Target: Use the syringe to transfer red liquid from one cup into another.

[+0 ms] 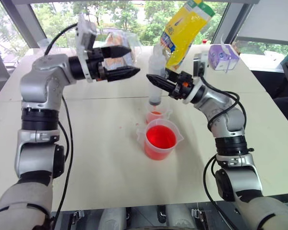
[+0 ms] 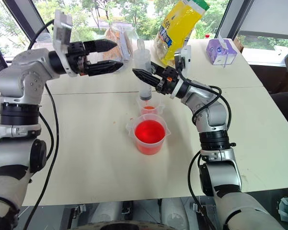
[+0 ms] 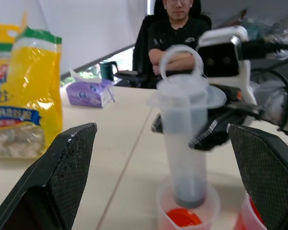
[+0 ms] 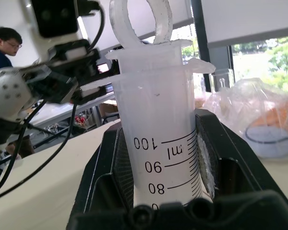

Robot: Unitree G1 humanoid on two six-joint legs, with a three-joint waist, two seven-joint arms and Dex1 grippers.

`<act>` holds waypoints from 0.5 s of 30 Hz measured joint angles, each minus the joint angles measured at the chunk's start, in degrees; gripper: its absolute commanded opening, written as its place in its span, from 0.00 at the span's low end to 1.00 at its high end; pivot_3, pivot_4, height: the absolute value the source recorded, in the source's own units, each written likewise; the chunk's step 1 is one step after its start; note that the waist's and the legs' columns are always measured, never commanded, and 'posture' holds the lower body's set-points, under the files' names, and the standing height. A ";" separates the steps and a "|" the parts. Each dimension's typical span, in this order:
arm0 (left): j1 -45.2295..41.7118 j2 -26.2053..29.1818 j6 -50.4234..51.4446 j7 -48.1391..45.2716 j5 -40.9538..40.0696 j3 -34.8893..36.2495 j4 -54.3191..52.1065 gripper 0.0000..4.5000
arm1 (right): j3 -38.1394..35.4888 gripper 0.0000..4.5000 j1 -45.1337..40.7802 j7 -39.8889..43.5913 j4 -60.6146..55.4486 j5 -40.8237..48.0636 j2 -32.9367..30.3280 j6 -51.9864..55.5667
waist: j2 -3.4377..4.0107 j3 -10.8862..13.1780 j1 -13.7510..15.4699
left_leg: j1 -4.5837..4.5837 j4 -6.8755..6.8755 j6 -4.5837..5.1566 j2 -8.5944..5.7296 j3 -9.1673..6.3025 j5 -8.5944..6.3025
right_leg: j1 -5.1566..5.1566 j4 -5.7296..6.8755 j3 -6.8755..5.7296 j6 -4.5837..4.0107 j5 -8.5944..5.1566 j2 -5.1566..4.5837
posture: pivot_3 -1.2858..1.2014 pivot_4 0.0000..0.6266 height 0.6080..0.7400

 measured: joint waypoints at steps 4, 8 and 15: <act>5.12 1.50 3.03 0.14 -2.94 0.11 -6.34 0.99 | -3.71 0.31 -4.87 -8.01 -3.14 2.47 -4.12 10.84 | 0.03 0.02 -0.11 | 0.00 -0.01 -0.01 0.04 -0.01 0.00 | -0.03 0.02 0.00 -0.01 0.00 0.01 | 0.52 0.24 1.00; 9.31 2.48 5.62 1.12 -5.53 0.55 -11.07 0.99 | -10.73 0.31 -13.11 -19.46 -4.13 7.47 -8.54 27.06 | 0.03 0.02 -0.09 | 0.01 -0.02 -0.01 0.06 -0.02 0.01 | -0.03 0.02 0.01 -0.03 0.00 -0.01 | 0.52 0.24 1.00; 16.01 3.78 7.74 2.66 -7.99 0.88 -17.86 0.99 | -5.88 0.31 -10.56 -25.49 -4.94 5.59 -24.82 53.91 | 0.01 0.01 0.03 | -0.02 -0.05 0.08 -0.03 0.02 -0.05 | 0.02 -0.12 0.05 -0.04 -0.01 -0.10 | 0.52 0.24 1.00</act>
